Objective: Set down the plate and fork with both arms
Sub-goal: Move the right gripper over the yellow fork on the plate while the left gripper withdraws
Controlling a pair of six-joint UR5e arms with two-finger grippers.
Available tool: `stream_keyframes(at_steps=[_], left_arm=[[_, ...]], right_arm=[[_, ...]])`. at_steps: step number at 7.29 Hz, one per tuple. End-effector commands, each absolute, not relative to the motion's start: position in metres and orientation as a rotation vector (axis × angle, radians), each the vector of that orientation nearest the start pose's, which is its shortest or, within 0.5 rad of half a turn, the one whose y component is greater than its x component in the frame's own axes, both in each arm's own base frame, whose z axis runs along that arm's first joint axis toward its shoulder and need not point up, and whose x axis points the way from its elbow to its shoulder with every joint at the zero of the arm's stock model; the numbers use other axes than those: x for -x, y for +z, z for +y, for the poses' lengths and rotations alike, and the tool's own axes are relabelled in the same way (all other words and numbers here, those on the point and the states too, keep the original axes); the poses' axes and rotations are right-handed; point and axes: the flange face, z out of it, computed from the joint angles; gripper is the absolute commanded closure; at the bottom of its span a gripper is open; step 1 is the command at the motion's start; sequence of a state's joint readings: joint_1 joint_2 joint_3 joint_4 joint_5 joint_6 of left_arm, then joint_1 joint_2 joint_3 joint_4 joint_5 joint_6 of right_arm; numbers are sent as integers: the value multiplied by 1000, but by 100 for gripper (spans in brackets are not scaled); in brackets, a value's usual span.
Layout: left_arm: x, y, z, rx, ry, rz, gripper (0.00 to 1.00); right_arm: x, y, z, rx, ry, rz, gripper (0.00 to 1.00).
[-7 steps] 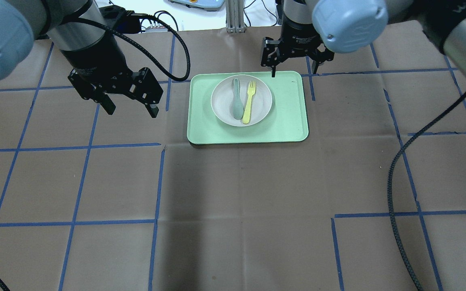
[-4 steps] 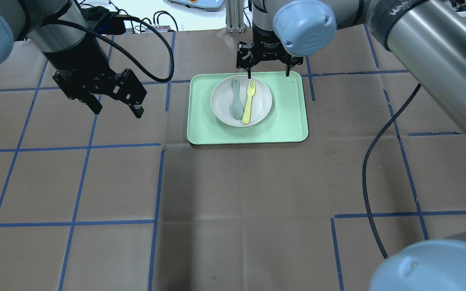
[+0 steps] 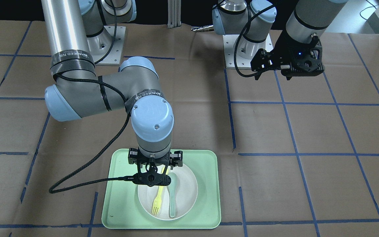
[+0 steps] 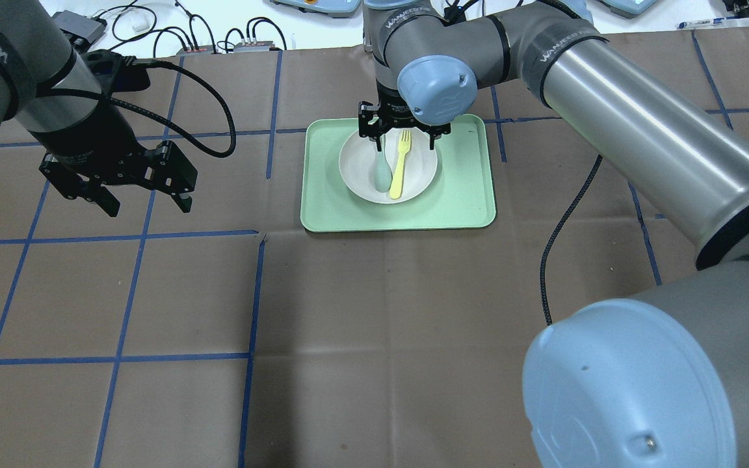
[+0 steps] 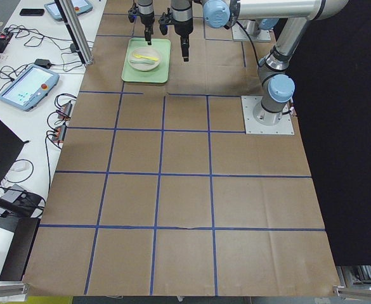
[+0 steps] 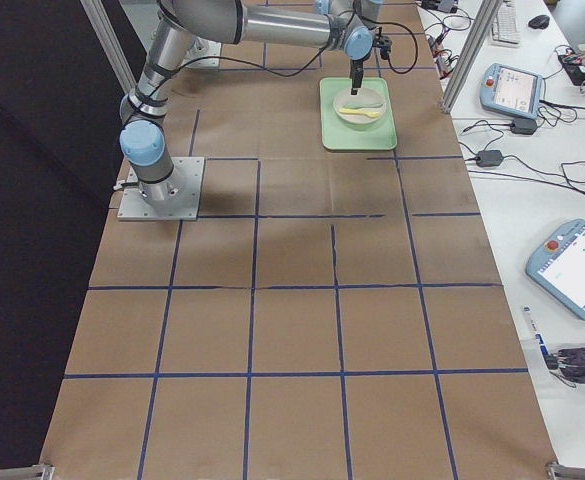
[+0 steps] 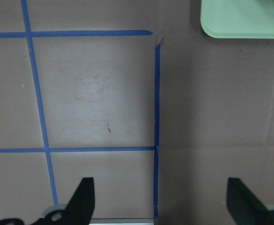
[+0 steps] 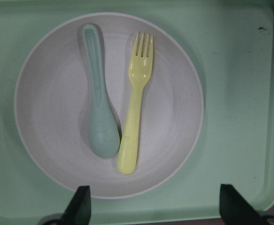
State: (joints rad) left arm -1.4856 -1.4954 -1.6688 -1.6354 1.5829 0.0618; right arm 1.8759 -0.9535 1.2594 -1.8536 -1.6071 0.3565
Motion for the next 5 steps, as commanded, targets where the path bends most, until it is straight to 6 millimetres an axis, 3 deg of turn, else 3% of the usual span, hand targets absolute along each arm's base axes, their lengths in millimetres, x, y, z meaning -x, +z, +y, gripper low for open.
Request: stream_keyframes(at_steps=[1,3,5], left_arm=[[106,474,-463,25,113,3191,0],[122,482,-466,-47,90,3180,0],[123,482,-463,-59,92,3175,0]], right_arm=[[-341,262,-653,-85,23,3188,11],[-344,243,-661,-119,-3,3181,29],[-345,232,-663,-158,3,3181,42]])
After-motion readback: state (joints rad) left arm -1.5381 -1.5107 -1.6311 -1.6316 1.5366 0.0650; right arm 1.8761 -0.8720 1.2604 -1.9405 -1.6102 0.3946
